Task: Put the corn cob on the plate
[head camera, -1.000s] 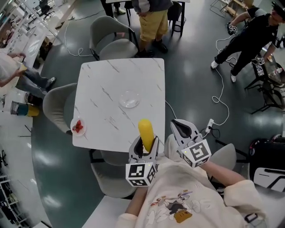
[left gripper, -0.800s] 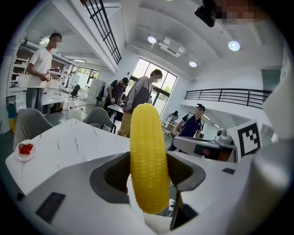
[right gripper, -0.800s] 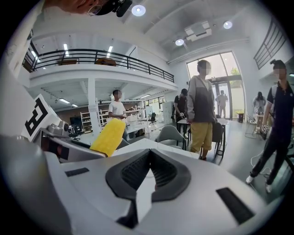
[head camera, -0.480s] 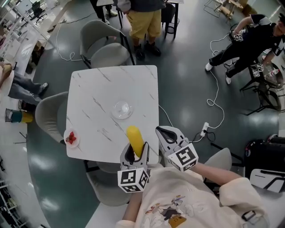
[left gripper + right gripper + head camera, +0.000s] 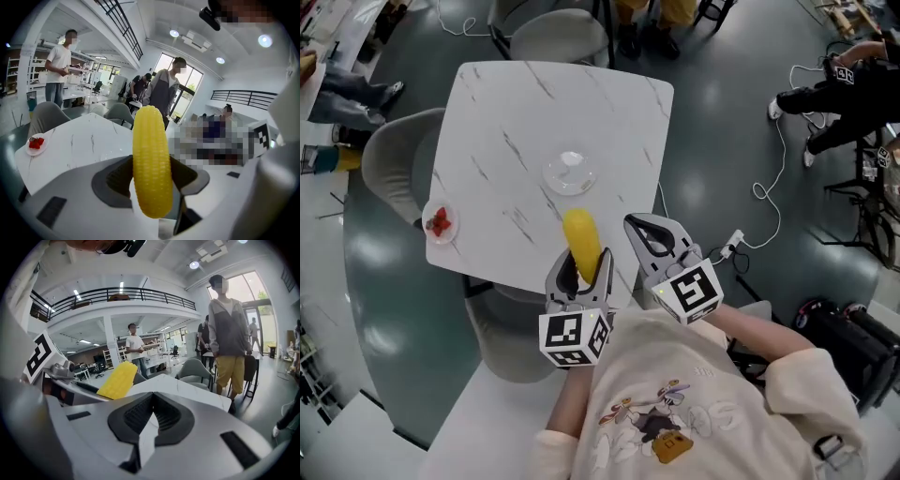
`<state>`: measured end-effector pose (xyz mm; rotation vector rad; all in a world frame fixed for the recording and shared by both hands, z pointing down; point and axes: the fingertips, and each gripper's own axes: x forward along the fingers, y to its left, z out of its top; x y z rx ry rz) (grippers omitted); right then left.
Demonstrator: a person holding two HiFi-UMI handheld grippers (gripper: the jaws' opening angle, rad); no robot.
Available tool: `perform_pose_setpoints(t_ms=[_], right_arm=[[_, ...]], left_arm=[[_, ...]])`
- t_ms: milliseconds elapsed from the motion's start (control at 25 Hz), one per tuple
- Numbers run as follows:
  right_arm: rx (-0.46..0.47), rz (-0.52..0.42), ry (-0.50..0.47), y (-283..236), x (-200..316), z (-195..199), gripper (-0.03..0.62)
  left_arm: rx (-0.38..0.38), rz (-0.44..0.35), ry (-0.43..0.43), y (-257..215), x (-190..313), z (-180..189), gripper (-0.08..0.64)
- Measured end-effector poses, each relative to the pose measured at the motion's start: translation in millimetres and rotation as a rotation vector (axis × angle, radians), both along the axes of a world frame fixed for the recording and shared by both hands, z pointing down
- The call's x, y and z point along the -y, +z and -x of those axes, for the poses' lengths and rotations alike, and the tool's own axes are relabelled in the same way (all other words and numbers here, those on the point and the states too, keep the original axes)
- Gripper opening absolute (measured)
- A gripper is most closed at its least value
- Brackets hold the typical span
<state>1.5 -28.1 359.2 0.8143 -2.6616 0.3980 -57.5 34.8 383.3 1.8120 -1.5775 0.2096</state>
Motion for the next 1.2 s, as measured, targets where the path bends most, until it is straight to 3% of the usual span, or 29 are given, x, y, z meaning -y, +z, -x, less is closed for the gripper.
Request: perform_pose_setpoints(t_ms=[680, 1200], right_arm=[[-0.037, 0.065, -0.163, 55, 45, 50, -0.008], [-0.068, 0.098, -0.205, 96, 70, 63, -0.008]], left_arm=[[0.012, 0.087, -0.113, 59, 61, 41, 0.249], [0.000, 0.159, -0.157, 111, 101, 59, 0.249]])
